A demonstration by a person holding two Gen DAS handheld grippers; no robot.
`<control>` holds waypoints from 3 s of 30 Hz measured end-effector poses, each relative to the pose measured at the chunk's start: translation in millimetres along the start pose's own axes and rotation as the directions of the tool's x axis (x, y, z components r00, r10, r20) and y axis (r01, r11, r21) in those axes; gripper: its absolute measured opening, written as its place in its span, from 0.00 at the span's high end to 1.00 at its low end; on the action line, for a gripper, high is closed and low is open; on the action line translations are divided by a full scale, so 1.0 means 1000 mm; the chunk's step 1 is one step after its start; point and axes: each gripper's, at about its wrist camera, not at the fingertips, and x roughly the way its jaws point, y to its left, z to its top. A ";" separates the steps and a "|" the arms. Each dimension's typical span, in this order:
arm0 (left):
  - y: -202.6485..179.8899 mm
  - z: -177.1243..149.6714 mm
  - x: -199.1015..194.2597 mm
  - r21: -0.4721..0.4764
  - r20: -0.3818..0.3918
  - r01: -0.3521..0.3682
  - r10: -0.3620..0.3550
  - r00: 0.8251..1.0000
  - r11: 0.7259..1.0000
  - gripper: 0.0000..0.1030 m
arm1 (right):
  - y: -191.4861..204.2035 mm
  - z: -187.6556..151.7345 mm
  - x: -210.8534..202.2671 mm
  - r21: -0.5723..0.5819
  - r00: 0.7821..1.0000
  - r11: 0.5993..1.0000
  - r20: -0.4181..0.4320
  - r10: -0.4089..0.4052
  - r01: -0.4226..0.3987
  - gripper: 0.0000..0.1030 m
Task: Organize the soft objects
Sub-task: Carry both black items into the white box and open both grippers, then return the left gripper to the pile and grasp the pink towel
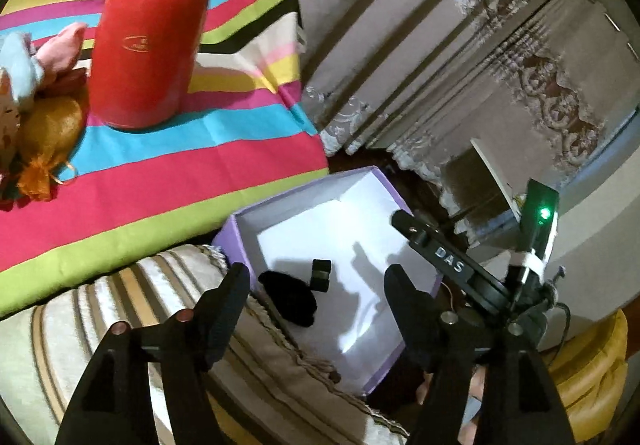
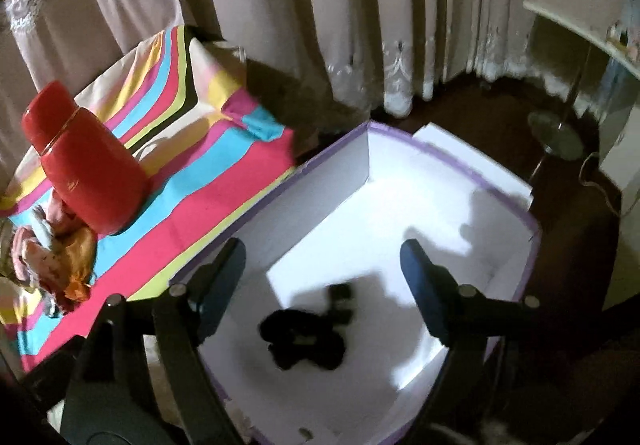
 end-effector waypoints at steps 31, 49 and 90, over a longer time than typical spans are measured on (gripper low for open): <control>0.201 0.041 -0.184 -0.358 0.391 -0.235 0.374 0.841 0.904 0.31 | 0.191 0.002 -0.048 -0.368 0.898 0.832 -0.020 0.439 -0.415 0.19; 0.265 0.038 -0.193 -0.483 0.395 -0.144 0.361 0.845 0.864 0.32 | 0.330 0.006 -0.011 -0.480 0.850 0.715 -0.149 0.505 -0.508 0.19; 0.332 0.120 -0.161 -0.397 0.299 -0.387 0.516 0.803 0.832 0.92 | 0.422 -0.030 0.063 -0.590 0.846 0.616 -0.264 0.464 -0.522 0.82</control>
